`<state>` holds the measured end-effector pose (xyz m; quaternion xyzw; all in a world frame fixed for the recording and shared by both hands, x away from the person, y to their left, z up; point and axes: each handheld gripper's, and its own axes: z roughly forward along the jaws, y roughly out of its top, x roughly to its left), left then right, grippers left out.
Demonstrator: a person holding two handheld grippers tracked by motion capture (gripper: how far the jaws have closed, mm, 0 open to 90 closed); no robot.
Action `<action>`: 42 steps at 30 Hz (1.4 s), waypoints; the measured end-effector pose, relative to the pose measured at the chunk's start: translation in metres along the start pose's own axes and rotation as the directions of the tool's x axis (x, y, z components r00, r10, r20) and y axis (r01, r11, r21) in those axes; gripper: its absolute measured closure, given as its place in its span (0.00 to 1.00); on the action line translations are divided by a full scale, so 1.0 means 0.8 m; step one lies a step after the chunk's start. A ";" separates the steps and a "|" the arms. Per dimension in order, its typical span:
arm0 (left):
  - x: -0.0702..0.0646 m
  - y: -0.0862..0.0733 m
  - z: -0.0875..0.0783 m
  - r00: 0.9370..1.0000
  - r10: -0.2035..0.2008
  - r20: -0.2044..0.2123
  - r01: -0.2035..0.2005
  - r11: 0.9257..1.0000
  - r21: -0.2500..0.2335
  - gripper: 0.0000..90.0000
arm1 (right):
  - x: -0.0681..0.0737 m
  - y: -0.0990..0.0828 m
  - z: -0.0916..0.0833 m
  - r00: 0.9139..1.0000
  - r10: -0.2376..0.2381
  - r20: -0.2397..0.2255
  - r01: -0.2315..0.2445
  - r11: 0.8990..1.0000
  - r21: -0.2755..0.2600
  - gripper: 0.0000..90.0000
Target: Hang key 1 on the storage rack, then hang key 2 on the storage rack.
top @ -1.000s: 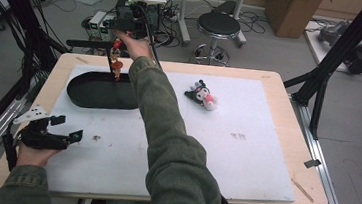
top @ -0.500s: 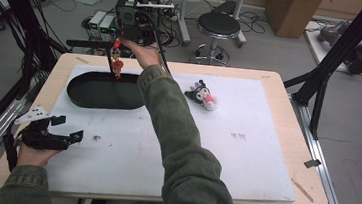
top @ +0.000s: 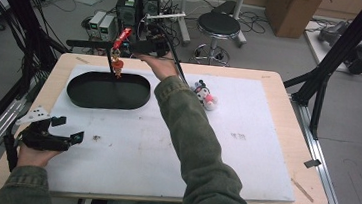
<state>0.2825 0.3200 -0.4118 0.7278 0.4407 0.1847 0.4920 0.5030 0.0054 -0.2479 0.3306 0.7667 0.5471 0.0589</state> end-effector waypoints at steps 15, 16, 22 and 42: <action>-0.001 -0.001 0.002 1.000 -0.003 -0.005 0.003 1.000 0.014 0.03 | -0.046 -0.053 -0.081 0.995 -0.076 0.071 0.074 0.996 0.041 0.01; -0.001 -0.002 0.003 1.000 -0.004 -0.006 0.005 1.000 0.014 0.03 | -0.049 -0.056 -0.086 0.995 -0.071 0.076 0.068 0.997 0.038 0.01; -0.002 -0.002 0.001 1.000 -0.002 -0.007 0.002 1.000 0.016 0.03 | -0.063 -0.066 -0.104 0.992 -0.065 0.104 0.061 0.997 0.037 0.01; -0.002 -0.002 0.004 1.000 -0.004 -0.003 0.004 1.000 0.025 0.03 | -0.097 -0.101 -0.131 0.971 -0.107 0.213 0.080 0.988 0.133 0.01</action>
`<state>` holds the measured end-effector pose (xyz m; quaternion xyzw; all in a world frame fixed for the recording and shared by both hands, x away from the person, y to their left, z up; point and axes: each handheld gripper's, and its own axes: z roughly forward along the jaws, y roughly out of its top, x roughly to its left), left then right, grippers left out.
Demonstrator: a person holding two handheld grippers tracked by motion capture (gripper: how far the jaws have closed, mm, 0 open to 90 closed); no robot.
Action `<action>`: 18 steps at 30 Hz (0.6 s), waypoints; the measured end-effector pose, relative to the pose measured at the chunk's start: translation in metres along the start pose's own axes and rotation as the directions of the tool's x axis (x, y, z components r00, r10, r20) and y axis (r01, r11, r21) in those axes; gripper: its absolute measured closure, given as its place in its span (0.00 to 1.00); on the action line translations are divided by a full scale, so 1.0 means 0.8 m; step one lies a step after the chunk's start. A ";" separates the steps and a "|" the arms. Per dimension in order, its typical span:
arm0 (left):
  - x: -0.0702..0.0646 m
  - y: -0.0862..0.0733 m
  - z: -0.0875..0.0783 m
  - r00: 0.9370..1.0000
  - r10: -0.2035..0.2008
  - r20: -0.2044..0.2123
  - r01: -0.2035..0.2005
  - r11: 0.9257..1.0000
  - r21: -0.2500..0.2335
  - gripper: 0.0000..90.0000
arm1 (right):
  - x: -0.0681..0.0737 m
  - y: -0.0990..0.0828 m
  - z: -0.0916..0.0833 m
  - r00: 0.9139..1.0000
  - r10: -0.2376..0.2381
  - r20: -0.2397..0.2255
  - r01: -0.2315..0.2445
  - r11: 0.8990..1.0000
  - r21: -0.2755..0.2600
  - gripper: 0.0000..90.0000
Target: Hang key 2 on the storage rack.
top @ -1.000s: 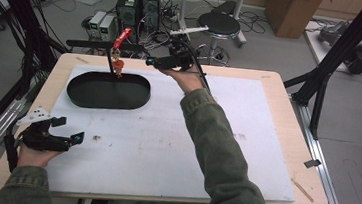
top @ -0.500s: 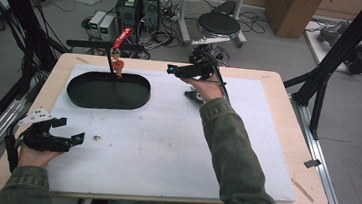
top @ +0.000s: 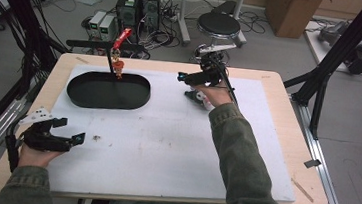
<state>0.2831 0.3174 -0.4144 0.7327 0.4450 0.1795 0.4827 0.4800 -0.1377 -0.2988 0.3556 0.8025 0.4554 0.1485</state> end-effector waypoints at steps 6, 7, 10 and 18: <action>0.001 0.000 -0.001 1.000 0.002 -0.003 -0.002 1.000 -0.002 0.03 | -0.001 -0.007 0.002 0.998 -0.048 0.027 0.047 0.998 0.035 0.01; 0.001 0.000 -0.001 1.000 0.002 -0.003 -0.002 1.000 -0.002 0.03 | -0.003 -0.010 0.003 0.998 -0.049 0.027 0.048 0.998 0.039 0.01; 0.000 0.000 0.000 1.000 0.001 -0.004 -0.001 1.000 -0.001 0.03 | -0.009 -0.019 0.004 0.999 -0.035 0.037 0.033 0.998 0.058 0.01; 0.000 0.000 0.000 1.000 0.005 -0.005 -0.005 1.000 0.001 0.03 | -0.033 -0.039 0.010 0.996 -0.029 0.079 0.020 0.994 0.108 0.01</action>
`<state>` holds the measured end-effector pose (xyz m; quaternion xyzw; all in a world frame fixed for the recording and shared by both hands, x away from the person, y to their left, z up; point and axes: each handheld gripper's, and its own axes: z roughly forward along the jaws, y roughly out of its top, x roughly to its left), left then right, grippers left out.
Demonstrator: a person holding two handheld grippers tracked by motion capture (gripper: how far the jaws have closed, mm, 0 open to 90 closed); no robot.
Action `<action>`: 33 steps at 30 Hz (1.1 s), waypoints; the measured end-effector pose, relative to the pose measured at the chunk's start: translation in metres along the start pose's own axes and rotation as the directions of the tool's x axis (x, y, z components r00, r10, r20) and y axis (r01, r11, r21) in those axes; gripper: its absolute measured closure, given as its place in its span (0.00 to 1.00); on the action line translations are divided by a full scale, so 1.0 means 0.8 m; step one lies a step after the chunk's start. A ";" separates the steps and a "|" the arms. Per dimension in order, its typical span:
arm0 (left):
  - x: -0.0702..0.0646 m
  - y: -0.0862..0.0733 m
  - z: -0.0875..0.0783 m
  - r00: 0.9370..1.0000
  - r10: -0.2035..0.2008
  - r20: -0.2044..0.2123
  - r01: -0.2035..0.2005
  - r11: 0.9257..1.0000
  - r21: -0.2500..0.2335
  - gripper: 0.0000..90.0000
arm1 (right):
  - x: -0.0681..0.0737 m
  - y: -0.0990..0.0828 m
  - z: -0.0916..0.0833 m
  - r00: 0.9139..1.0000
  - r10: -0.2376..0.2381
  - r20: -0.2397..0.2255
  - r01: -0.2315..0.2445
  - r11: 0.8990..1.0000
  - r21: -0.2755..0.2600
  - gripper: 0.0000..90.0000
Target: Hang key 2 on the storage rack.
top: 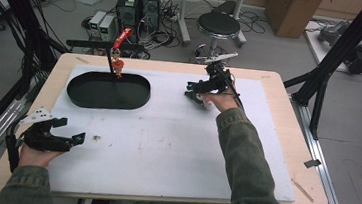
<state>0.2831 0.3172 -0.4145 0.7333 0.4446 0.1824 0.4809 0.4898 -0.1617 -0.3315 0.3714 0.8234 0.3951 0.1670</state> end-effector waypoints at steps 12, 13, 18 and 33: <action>0.001 0.000 0.000 1.000 -0.004 -0.001 0.004 1.000 -0.003 0.03 | -0.019 -0.023 0.031 0.998 -0.014 0.057 0.007 0.992 0.127 0.01; 0.001 0.000 0.000 1.000 -0.004 0.000 0.004 1.000 -0.004 0.03 | -0.019 -0.024 0.032 0.997 -0.032 0.076 0.021 0.990 0.141 0.01; 0.001 0.000 0.000 1.000 -0.005 0.000 0.005 1.000 -0.004 0.03 | -0.030 -0.029 0.036 0.994 -0.017 0.106 0.000 0.987 0.160 0.01; 0.002 -0.001 0.004 1.000 0.007 -0.005 -0.007 1.000 0.022 0.03 | -0.057 -0.059 0.069 0.995 0.046 0.090 -0.070 0.955 0.289 0.05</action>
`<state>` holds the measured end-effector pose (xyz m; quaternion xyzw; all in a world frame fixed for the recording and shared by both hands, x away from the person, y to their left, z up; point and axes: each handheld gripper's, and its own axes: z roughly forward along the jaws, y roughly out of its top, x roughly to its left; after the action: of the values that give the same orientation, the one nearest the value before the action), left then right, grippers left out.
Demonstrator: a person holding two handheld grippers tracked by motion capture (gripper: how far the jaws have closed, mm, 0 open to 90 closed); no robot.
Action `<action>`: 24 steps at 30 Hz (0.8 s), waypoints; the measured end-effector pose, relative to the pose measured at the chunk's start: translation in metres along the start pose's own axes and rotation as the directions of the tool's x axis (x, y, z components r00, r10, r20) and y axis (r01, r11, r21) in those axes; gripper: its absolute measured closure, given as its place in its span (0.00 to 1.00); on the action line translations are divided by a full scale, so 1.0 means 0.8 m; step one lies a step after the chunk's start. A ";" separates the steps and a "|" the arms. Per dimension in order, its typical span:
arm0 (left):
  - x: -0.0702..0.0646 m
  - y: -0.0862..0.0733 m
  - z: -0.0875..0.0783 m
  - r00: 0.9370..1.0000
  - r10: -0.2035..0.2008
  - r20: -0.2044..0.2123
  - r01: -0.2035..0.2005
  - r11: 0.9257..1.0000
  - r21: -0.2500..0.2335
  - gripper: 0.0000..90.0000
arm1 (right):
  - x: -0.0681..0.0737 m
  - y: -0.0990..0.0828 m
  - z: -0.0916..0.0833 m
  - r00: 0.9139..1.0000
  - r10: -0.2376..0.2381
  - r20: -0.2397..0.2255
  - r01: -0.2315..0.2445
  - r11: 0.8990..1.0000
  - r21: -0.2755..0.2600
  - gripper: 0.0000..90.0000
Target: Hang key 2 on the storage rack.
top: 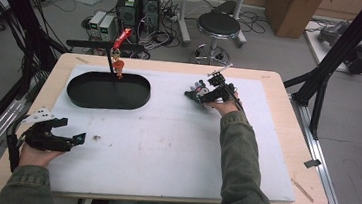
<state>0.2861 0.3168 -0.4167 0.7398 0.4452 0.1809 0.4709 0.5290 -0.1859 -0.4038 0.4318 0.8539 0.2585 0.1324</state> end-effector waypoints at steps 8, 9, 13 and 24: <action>0.000 0.000 0.001 1.000 -0.003 0.005 0.003 1.000 0.004 0.03 | -0.002 -0.004 0.010 1.000 -0.007 -0.002 0.007 0.999 0.052 0.19; 0.000 0.000 0.001 1.000 -0.002 0.005 0.002 1.000 0.002 0.03 | -0.001 -0.004 0.010 1.000 -0.002 -0.010 0.003 0.998 0.058 0.20; 0.000 0.000 0.001 1.000 -0.003 0.004 0.003 1.000 0.003 0.03 | 0.001 -0.005 0.014 1.000 -0.023 -0.005 0.023 0.996 0.084 0.27; -0.001 -0.001 0.000 1.000 0.000 0.009 0.000 1.000 0.008 0.03 | 0.004 -0.003 0.007 0.999 -0.033 0.010 0.032 0.995 0.092 0.53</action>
<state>0.2855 0.3163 -0.4171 0.7425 0.4440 0.1757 0.4697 0.5277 -0.1828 -0.4100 0.4250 0.8710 0.2144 0.1215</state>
